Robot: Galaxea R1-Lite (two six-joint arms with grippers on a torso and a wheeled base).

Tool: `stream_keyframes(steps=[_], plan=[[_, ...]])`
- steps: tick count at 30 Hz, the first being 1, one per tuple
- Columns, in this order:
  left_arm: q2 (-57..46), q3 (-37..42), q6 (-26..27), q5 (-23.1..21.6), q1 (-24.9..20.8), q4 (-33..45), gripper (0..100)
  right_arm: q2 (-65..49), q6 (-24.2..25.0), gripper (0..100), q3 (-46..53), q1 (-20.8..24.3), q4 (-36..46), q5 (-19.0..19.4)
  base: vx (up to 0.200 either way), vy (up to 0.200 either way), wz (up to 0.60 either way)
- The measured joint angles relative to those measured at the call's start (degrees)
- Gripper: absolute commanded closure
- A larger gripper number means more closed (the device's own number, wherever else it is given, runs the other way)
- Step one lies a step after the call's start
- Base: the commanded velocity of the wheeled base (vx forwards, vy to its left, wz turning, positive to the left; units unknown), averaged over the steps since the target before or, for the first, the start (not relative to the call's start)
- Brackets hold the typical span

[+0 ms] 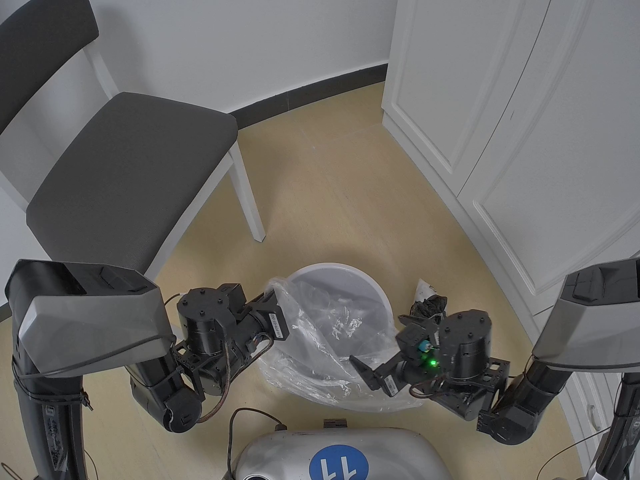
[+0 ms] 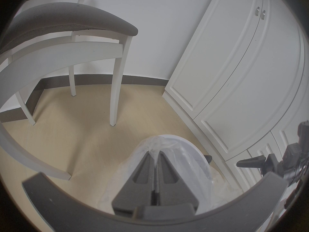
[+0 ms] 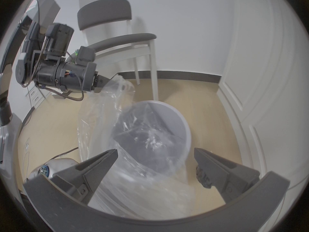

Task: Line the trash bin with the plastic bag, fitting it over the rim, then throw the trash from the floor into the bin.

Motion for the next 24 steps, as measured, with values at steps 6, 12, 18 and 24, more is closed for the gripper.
stream_keyframes(steps=[6, 12, 18, 24], plan=[[0.0, 0.0, 0.0, 0.0, -0.1, 0.0, 100, -1.2, -3.4, 0, -6.3, 4.0, 6.6, 0.6, 0.0, 0.0, 0.0], [0.0, 0.0, 0.0, 0.0, -0.1, 0.0, 100, -3.7, -4.4, 0, -7.5, 7.8, 8.4, 1.1, 0.0, 0.0, 0.0], [0.0, 0.0, 0.0, 0.0, -0.1, 0.0, 100, -1.8, -4.4, 0, -7.2, 9.1, 8.1, 1.1, 0.0, 0.0, 0.0], [0.0, -0.1, 0.0, 0.1, -0.1, 0.0, 100, 2.3, -4.4, 0, -8.5, 6.7, 8.0, 1.2, 0.0, 0.0, 0.0]])
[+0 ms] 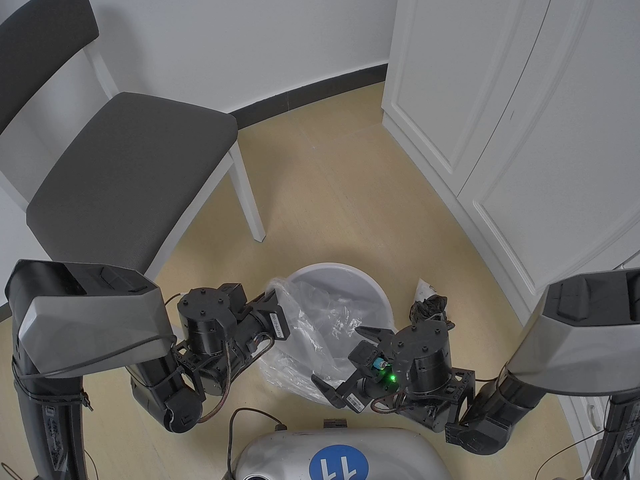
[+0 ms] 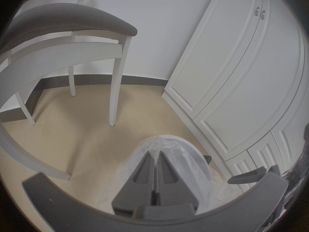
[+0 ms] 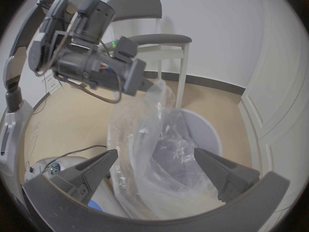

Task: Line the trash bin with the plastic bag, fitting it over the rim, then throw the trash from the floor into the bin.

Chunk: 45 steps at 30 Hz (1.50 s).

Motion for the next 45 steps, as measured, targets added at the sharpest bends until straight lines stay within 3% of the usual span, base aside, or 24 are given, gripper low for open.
stream_keyframes(steps=[2, 3, 13, 18, 26, 32, 41, 45], plan=[[0.0, -0.1, 0.0, 0.0, 0.0, 0.0, 100, 1.2, 0.0, 0, -0.8, -1.0, 0.1, 0.6, 0.0, 0.0, 0.0], [0.0, -0.1, 0.0, 0.0, 0.1, 0.0, 100, 1.7, 0.0, 100, -1.1, -1.4, 0.0, 1.0, 0.0, 0.0, 0.0], [0.0, -0.3, 0.0, 0.0, 0.5, 0.0, 100, 4.7, -0.5, 100, -5.8, -4.1, -2.5, 1.7, 0.0, 0.0, 0.0], [0.0, -0.9, -0.2, 0.1, 0.7, 0.0, 100, 5.0, -4.6, 100, -8.8, -6.4, -2.8, 2.6, 0.0, 0.0, 0.0], [0.6, -3.1, -0.7, 0.3, 1.0, 0.1, 100, 6.2, -5.6, 100, -20.1, -10.0, 3.7, 0.7, 0.0, 0.0, 0.0], [3.0, -7.9, -1.3, 4.9, 0.6, 0.1, 100, 8.2, -5.6, 100, -28.9, -13.3, 6.9, -0.7, 0.0, 0.0, 0.0], [5.1, -10.6, -2.0, 6.5, 0.5, 0.1, 100, 11.8, -1.0, 100, -36.4, -15.2, 7.0, -1.3, 0.0, 0.0, 0.0], [5.4, -10.8, -2.0, 6.5, 0.5, 0.1, 100, 12.9, 3.6, 100, -39.5, -15.1, 7.1, -1.7, 0.0, 0.0, 0.0]])
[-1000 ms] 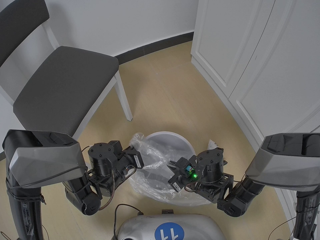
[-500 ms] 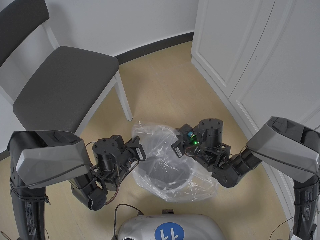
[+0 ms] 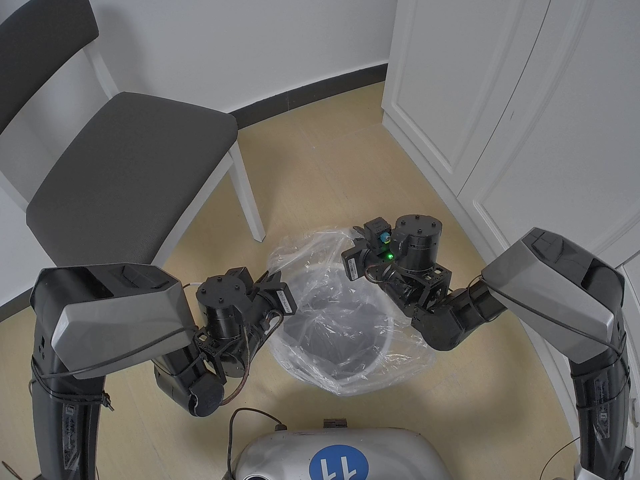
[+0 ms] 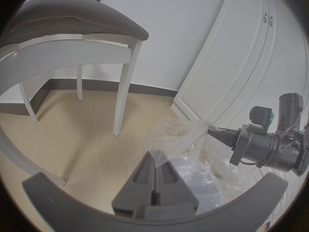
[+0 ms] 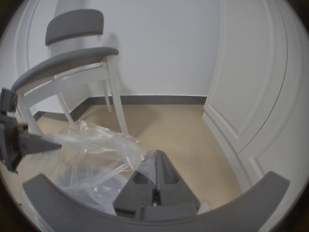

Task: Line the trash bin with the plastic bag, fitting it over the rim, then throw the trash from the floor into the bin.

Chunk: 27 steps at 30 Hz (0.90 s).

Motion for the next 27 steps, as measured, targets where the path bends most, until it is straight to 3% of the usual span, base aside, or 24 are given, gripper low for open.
stream_keyframes(steps=[5, 6, 17, 27], plan=[[-0.1, -0.1, 0.0, 0.1, 0.1, 0.0, 100, 0.9, 1.7, 100, -1.2, 0.3, 0.1, -0.2, 0.0, 0.0, 0.0], [-0.2, 0.0, 0.0, 0.1, 0.1, 0.0, 100, 1.2, 1.7, 0, -1.4, 0.4, 0.1, -0.2, 0.0, 0.0, 0.0], [-0.7, 0.1, 0.1, 0.1, 0.3, 0.0, 100, 1.9, 1.6, 0, -0.6, 0.1, -0.4, 0.1, 0.0, 0.0, 0.0], [-0.8, 0.5, 0.3, 0.1, 0.2, 0.1, 100, -3.2, 1.8, 0, 11.3, -0.4, -3.5, 0.9, 0.0, 0.0, 0.0]])
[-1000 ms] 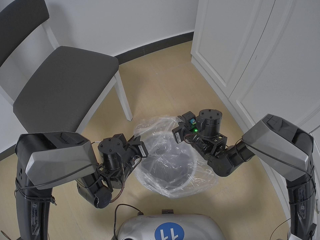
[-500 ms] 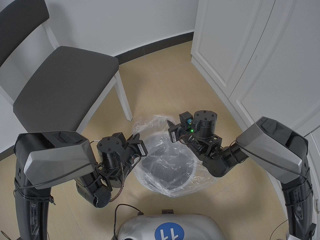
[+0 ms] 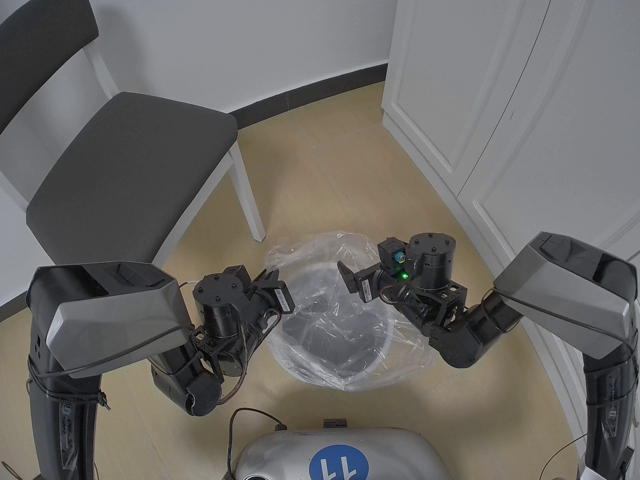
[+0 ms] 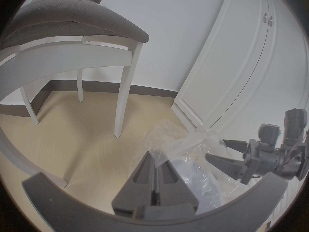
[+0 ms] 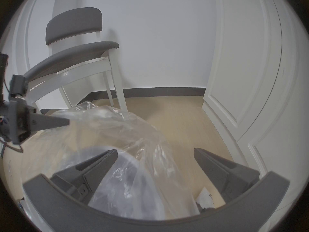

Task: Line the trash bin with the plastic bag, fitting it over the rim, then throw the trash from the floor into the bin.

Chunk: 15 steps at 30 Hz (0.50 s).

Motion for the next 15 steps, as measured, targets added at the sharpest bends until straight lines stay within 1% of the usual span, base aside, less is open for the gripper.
stream_keyframes(steps=[2, 5, 15], plan=[[-0.1, 0.2, 0.0, 0.0, -0.1, 0.0, 100, -2.3, 0.8, 0, 3.6, 0.5, -0.1, -0.1, 0.0, 0.0, 0.0], [-0.1, 0.4, 0.2, 0.0, -0.1, 0.0, 100, -6.4, 3.6, 0, 9.3, 1.4, -0.3, -1.0, 0.0, 0.0, 0.0], [-0.3, 1.3, 1.0, 0.0, -0.3, 0.1, 100, -21.5, 17.5, 0, 26.1, 4.5, 1.2, -7.3, 0.0, 0.0, 0.0]])
